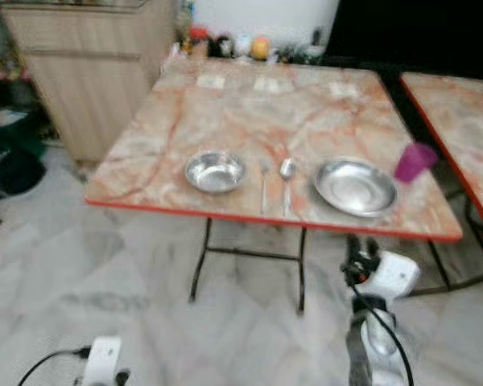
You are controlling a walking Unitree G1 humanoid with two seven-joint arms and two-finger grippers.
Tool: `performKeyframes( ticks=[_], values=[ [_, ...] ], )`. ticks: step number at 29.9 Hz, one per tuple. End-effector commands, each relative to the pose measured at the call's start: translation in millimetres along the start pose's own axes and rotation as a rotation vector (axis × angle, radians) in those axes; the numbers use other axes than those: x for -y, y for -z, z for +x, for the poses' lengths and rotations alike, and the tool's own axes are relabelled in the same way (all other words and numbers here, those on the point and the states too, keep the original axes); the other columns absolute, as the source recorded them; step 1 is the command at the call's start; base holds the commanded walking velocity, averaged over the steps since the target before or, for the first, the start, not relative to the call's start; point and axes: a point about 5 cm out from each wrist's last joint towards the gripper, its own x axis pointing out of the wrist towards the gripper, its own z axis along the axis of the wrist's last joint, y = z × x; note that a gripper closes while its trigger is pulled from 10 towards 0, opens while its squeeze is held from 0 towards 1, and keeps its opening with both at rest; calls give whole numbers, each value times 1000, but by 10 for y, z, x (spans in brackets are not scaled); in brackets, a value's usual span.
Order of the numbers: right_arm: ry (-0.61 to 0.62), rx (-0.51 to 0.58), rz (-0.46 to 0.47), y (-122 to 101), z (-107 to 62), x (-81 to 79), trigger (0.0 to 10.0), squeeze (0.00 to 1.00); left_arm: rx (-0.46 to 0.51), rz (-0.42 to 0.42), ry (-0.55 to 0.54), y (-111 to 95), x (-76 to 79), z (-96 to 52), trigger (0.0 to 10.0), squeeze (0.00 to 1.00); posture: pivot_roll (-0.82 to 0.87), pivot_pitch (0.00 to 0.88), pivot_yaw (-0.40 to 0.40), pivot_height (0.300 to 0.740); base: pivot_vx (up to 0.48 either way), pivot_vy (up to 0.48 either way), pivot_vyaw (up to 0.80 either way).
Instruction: Setting the table
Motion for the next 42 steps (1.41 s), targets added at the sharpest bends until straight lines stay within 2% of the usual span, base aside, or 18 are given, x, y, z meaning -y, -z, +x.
performKeyframes(
  ticks=[1, 3, 4, 6, 7, 16, 21, 22, 23, 32, 33, 38, 41, 42],
  values=[
    [22, -6, 8, 7, -33, 67, 10000, 1000, -7, 1, 36, 21, 137, 6, 10000, 0, 126, 0, -65, 740, 401, 0, 0],
    [19, -2, 8, -1, -31, 59, 10000, 1000, -6, 1, 37, 16, 139, 7, 10000, 0, 127, 0, -66, 740, 399, 0, 0],
    [28, -4, -8, -4, -31, 66, 10000, 847, -5, 0, 37, 13, 141, 8, 10000, 0, 127, 0, -66, 740, 401, 0, 0],
    [30, -4, -11, -4, -30, 68, 10000, 847, -5, 0, 37, 12, 142, 8, 10000, 0, 127, 0, -66, 740, 401, 0, 0],
    [32, -4, -10, -9, -27, 71, 10000, 0, -4, 0, 38, 10, 146, 9, 10000, 0, 129, 3, -67, 740, 401, 0, 0],
    [31, 21, -3, -97, 22, 61, 10000, 0, 2, -15, 40, -9, 163, 14, 10000, 0, 129, 8, -69, 740, 371, 0, 0],
    [39, 55, 11, -175, 28, 67, 10000, 0, 4, -10, 37, -10, 158, 14, 10000, 0, 129, 8, -69, 740, 0, 0, 0],
    [41, 60, 13, -188, 28, 69, 10000, 51, 4, -10, 37, -9, 157, 14, 10000, 0, 129, 8, -69, 740, 0, 0, 0],
    [56, 81, 20, -230, 17, 82, 10000, 1000, 4, -10, 36, -9, 155, 13, 10000, 0, 126, 14, -65, 740, 0, 0, 0],
    [92, 128, 13, -396, -89, 171, 10000, 988, 7, -4, 34, -11, 147, 12, 10000, 0, 119, 20, -60, 740, 0, 0, 0],
    [92, 126, 4, -405, -122, 185, 10000, 0, 6, -2, 33, -11, 146, 13, 10000, 0, 119, 20, -60, 740, 0, 0, 0],
    [118, 108, 17, -415, -195, 230, 10000, 0, 6, 0, 34, -16, 144, 14, 10000, 0, 117, 25, -61, 740, 0, 0, 0],
    [172, 63, 82, -402, -279, 295, 10000, 0, 7, 2, 34, -21, 142, 15, 10000, 0, 116, 29, -61, 740, 0, 0, 0],
    [174, 14, 117, -362, -304, 305, 10000, 0, 7, 2, 34, -22, 141, 15, 10000, 0, 116, 29, -61, 740, 0, 0, 0]
  ],
)
